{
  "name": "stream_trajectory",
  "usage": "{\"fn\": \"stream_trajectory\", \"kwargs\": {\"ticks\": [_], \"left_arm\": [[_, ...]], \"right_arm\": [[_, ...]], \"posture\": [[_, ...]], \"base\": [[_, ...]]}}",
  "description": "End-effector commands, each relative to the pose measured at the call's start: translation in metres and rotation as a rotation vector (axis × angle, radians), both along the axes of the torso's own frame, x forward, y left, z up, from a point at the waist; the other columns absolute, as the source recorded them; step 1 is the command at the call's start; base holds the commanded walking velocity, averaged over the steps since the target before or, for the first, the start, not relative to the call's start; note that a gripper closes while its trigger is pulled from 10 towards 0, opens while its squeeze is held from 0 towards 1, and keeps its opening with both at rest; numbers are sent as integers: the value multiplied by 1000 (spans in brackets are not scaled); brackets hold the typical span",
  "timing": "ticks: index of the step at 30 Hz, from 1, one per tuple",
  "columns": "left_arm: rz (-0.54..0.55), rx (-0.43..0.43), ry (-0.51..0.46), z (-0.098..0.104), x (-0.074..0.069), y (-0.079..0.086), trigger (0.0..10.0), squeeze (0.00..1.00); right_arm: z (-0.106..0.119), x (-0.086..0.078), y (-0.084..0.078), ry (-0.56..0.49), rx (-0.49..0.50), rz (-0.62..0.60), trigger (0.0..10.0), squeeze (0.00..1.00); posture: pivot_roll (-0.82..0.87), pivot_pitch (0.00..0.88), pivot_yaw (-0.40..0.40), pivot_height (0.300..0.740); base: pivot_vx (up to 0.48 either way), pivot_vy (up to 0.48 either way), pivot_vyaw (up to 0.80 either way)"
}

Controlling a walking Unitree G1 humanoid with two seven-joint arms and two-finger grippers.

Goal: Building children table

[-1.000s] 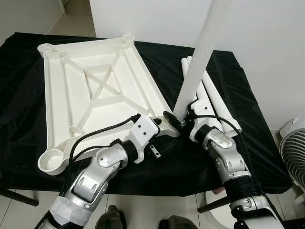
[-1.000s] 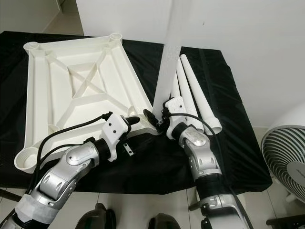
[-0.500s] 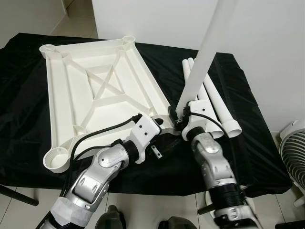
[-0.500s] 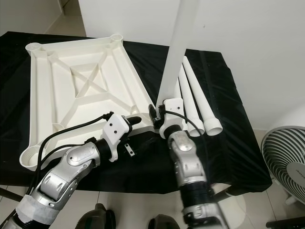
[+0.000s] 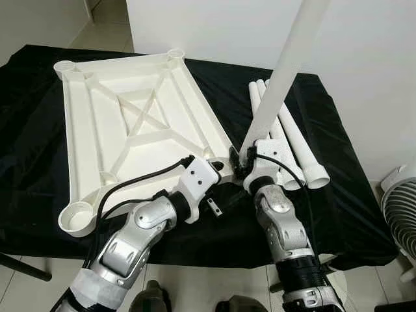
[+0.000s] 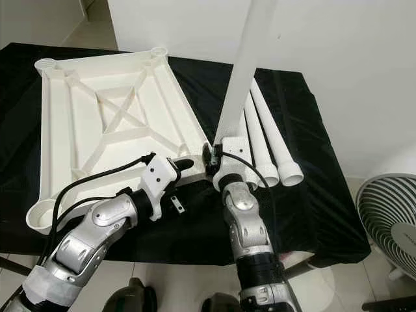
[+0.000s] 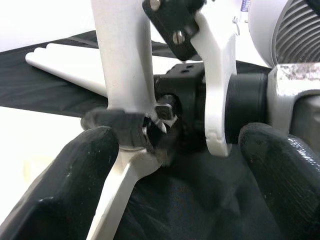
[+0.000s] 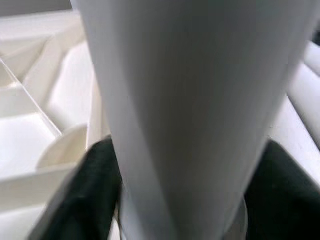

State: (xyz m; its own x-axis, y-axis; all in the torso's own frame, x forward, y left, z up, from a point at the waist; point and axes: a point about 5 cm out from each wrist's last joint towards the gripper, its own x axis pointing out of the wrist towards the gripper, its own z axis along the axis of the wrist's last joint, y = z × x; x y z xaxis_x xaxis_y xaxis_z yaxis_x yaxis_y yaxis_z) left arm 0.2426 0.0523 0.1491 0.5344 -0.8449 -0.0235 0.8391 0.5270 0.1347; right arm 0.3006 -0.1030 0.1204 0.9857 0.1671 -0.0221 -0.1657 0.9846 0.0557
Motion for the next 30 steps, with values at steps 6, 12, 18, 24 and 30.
{"fn": "stream_trajectory", "kwargs": {"ticks": [6,12,18,24,30], "left_arm": [[-52,10,20,-2,-2,-2,10000,0],[-50,11,25,-2,-3,-2,10000,0],[-24,12,25,-3,-1,1,10000,0],[5,3,27,-3,1,3,10000,0],[6,6,27,-2,1,6,10000,0]], "right_arm": [[12,2,-2,-58,34,141,10000,1000],[19,4,-11,-86,12,232,10000,1000],[28,11,-24,-126,-43,293,10000,0],[30,8,-29,-144,-7,273,10000,0],[32,-8,-28,-184,47,283,10000,0]], "posture": [[-37,2,-35,740],[-37,9,-36,740],[-36,19,-37,740],[-31,27,-38,740],[-33,34,-33,740]], "base": [[0,0,0],[0,0,0],[0,0,0],[0,0,0],[0,0,0]]}}
